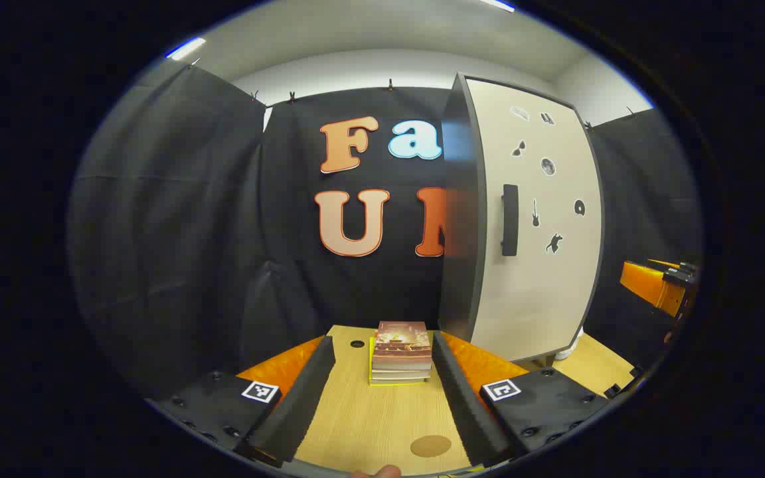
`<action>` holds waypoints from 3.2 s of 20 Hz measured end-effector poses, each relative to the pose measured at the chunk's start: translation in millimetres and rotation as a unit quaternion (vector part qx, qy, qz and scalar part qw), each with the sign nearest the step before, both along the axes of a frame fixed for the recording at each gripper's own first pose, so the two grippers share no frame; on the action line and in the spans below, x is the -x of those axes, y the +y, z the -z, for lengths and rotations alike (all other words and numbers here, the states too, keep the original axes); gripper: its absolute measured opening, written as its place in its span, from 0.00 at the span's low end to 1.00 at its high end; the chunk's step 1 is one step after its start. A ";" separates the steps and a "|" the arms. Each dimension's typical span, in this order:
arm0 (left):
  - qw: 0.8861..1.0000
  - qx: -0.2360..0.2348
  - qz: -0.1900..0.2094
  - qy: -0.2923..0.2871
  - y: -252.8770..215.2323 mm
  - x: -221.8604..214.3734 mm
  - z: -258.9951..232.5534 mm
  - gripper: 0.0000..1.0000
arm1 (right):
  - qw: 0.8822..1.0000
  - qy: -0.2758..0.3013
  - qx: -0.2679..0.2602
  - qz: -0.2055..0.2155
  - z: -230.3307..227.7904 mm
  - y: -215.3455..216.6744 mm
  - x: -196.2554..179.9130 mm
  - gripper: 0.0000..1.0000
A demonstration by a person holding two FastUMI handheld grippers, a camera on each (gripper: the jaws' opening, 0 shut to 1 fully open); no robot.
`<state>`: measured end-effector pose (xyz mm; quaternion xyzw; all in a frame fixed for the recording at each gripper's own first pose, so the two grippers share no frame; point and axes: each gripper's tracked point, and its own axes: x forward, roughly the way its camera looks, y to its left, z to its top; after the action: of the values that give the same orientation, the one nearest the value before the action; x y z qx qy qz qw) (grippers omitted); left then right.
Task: Open the cabinet door with the right hand, grasp the bottle in the cabinet with the left hand and place it on the coaster, then close the cabinet door with the right hand.
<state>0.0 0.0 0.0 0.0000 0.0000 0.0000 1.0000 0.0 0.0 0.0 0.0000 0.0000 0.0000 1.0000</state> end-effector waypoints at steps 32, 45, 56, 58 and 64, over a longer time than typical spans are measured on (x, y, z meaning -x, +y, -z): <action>0.999 0.001 -0.040 0.033 73.4 -22.9 28.9 0.96 | 0.999 -0.007 0.009 -0.040 -35.6 84.1 -104.6 0.94; 0.995 0.007 -0.079 0.060 127.6 -37.8 50.9 0.96 | 1.000 -0.008 0.001 -0.026 -52.0 102.8 -226.1 0.94; 0.993 0.012 -0.088 0.072 140.8 -36.5 61.1 0.96 | 1.000 -0.001 0.006 -0.031 -45.0 109.0 -239.7 0.36; 0.994 0.011 -0.087 0.071 138.9 -32.4 59.0 0.96 | 0.999 0.003 0.002 -0.033 -44.2 109.1 -238.6 0.34; 0.995 0.006 -0.079 0.066 121.3 -20.8 52.5 0.96 | 0.998 0.022 -0.018 -0.049 -49.1 106.8 -219.9 0.25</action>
<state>20.8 121.3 -52.5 -0.0057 0.0662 0.0786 0.9947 219.9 106.8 49.1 0.0183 0.0220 0.0489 0.9984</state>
